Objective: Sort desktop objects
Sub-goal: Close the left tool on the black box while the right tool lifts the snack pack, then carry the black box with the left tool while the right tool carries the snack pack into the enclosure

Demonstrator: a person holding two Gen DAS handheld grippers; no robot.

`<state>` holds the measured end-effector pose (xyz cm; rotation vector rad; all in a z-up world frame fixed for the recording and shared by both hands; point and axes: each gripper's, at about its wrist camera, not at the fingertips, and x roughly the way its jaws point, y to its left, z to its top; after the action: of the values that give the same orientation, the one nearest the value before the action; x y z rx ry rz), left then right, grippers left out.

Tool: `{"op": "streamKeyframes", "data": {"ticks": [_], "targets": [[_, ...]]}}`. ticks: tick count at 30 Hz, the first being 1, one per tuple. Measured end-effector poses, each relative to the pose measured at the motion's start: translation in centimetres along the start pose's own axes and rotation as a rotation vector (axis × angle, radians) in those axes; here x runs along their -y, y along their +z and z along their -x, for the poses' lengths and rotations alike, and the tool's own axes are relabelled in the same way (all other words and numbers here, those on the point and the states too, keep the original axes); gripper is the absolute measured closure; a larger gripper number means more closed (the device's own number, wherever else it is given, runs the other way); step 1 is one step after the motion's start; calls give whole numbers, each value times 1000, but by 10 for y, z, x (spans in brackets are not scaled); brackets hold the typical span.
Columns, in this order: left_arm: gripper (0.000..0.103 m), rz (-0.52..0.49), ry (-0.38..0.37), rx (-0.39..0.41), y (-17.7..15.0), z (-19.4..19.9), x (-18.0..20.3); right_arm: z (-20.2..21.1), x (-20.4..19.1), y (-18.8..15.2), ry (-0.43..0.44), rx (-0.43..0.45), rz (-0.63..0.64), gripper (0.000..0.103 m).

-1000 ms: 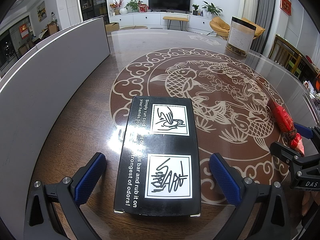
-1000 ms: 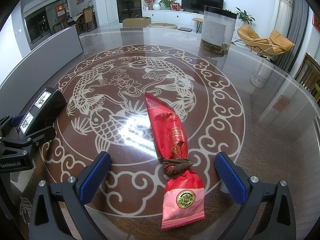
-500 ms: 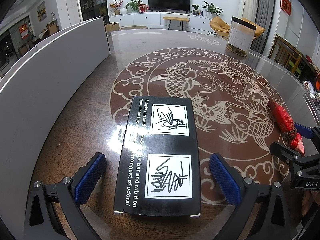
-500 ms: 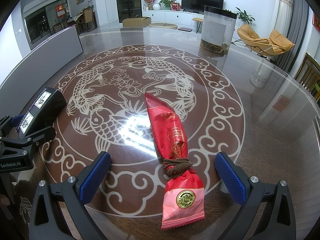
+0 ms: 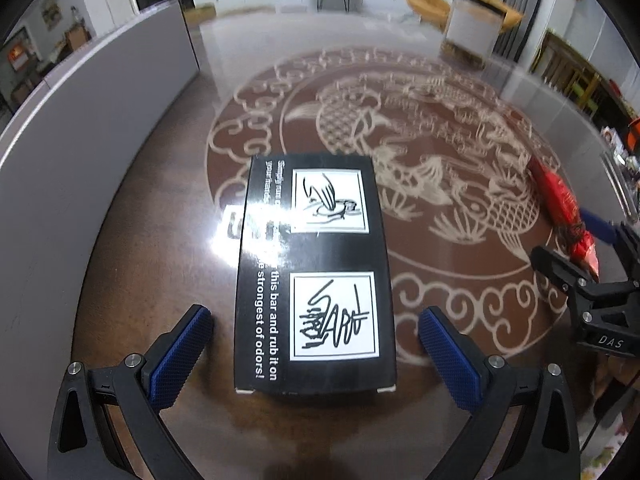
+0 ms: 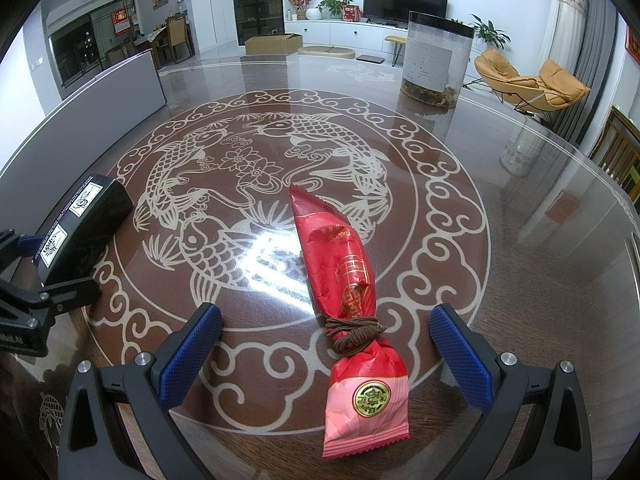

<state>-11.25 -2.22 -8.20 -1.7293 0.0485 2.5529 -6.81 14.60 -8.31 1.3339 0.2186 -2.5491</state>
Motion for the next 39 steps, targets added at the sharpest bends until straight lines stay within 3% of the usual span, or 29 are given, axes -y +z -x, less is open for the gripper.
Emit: {"op": "streamKeyframes", "data": {"ticks": [3,5,10,12,14,16,18,19,22,31,35,39], "targets": [[0,-10,-2,-85,8,-4,-4,-6,4,14,32,-107,44,0],[0,-2,2,-102,12,-6,-9,-9,6,24,54,-167,68,2],[0,53,-20,-89,17,-7,-23,-9,9,39,16,-304,112,6],[0,67,-27,-78,18,-7,-25,-7,13,42,33,-332,107,18],[0,69,-33,-64,19,-8,-27,-8,17,43,48,-366,90,40],[0,65,-35,-50,18,-8,-28,-10,17,42,51,-387,96,44],[17,46,-31,-16,17,-4,-27,-6,13,43,61,-374,123,66],[42,27,-54,7,18,1,-26,-3,12,44,57,-365,133,84],[45,18,-99,23,16,8,-19,1,10,43,61,-363,132,84],[45,146,-206,120,11,46,-38,41,17,60,104,-268,75,84],[45,155,-235,208,9,88,-47,59,-6,82,119,-215,105,84],[45,173,-213,303,9,137,-79,81,-43,120,168,-133,151,84]]}}
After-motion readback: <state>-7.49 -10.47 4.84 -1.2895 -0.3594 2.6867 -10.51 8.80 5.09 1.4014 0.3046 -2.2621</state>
